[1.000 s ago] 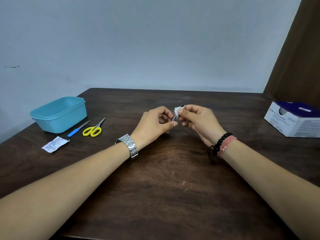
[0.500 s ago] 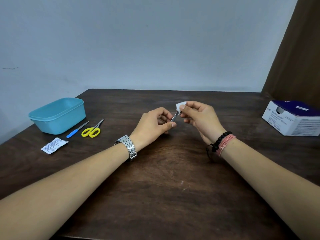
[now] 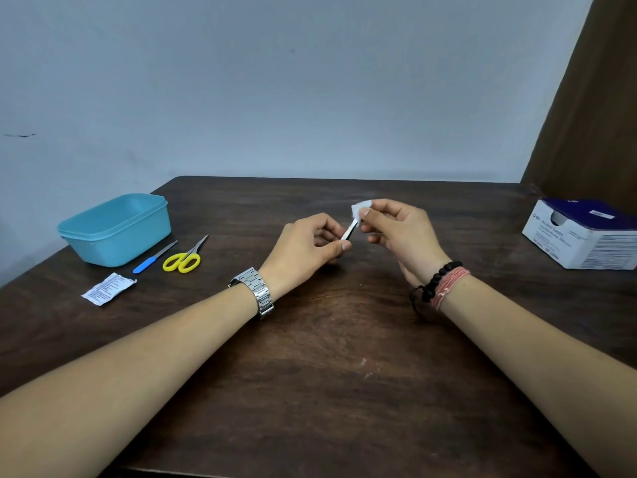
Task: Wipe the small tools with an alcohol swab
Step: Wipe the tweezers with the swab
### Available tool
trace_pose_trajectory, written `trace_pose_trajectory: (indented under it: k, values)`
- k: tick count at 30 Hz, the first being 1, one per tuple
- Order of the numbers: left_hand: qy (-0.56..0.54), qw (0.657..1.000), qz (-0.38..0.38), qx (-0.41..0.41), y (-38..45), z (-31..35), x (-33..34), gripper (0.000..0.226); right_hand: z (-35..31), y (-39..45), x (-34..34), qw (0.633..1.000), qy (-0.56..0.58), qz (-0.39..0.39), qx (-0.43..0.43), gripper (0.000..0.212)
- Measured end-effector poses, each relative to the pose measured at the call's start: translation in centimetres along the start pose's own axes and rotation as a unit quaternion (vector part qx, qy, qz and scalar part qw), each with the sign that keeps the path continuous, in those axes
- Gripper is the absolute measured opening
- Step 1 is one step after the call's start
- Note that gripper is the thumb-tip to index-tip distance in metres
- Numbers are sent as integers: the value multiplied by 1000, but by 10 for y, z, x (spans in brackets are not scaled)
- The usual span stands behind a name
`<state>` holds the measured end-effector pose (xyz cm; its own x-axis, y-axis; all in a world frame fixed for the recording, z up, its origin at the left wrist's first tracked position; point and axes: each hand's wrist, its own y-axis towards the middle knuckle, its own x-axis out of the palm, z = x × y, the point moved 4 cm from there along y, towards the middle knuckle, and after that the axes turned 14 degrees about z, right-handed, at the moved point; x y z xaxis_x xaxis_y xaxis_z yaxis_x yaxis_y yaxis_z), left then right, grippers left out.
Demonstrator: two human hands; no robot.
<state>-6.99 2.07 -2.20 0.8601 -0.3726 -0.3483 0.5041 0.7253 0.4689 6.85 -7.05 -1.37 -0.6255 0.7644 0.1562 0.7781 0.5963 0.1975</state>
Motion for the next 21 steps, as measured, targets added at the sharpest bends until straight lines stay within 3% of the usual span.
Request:
trace_pose_trajectory:
  k: [5, 12, 17, 21]
  values:
    - [-3, 1000, -1, 4, 1, -3, -2, 9, 6, -6, 6, 998, -39, -40, -2, 3]
    - [-19, 1000, -12, 9, 1, -1, 1, 3, -1, -3, 1, 1000, -15, -19, -17, 6]
    - [-22, 1000, -10, 1, 1, -4, -2, 2, 5, -9, 7, 996, -64, -56, -18, 12]
    - [-22, 1000, -20, 2, 2, -4, -1, 5, -4, -6, 2, 998, -40, -17, -40, 7]
